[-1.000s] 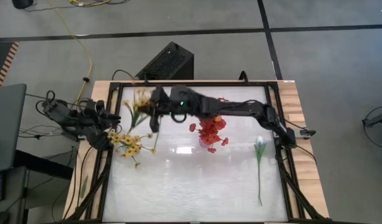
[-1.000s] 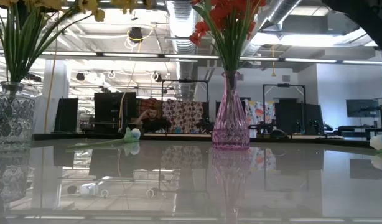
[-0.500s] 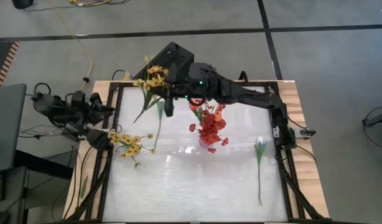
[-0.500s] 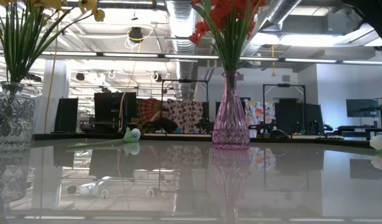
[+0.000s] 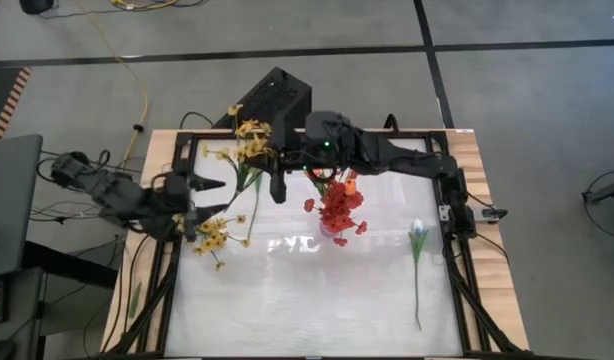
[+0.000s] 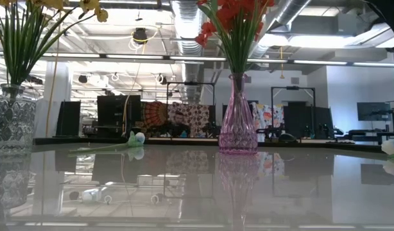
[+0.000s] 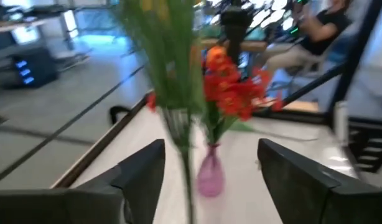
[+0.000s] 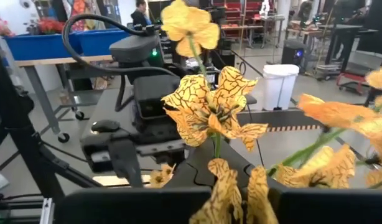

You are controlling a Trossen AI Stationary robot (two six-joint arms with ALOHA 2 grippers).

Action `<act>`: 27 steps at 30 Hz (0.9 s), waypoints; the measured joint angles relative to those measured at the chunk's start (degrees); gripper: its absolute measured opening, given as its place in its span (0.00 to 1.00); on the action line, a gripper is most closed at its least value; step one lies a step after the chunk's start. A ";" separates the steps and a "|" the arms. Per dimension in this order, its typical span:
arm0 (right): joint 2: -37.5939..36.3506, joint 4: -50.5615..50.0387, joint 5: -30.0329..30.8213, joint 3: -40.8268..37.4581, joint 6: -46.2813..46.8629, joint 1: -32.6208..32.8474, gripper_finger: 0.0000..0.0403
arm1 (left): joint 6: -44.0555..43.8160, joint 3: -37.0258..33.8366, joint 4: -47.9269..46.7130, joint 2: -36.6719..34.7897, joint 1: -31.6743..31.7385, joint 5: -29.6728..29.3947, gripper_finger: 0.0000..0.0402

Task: Sort flowers into vase by color
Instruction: Put the yellow flowers into the transparent vase

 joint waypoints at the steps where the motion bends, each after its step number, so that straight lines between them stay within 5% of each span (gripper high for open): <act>1: 0.00 -0.05 0.00 0.00 0.00 0.01 0.05 | -0.73 0.96 -1.09 1.48 1.15 -0.07 0.64; 4: 0.00 -0.08 0.02 0.00 0.00 0.11 0.05 | -4.38 2.94 -4.36 4.60 4.41 0.54 0.67; 10: 0.00 -0.50 0.02 0.00 0.00 0.30 0.05 | -8.14 5.09 -4.71 8.43 10.54 14.30 0.68; 16: 0.00 -0.69 0.04 0.00 -0.07 0.72 0.05 | -9.95 5.11 -5.61 9.34 13.94 11.98 0.68; 20: 0.00 -0.76 0.02 0.00 -0.17 0.93 0.05 | -10.32 5.14 -4.59 9.55 15.74 15.73 0.68; 24: 0.00 -0.78 0.02 0.00 -0.11 0.95 0.06 | -10.70 5.14 -3.94 9.51 16.92 19.02 0.57; 27: 0.02 -0.82 0.02 0.00 -0.01 1.01 0.10 | -9.92 5.14 -1.93 9.23 17.00 19.41 0.38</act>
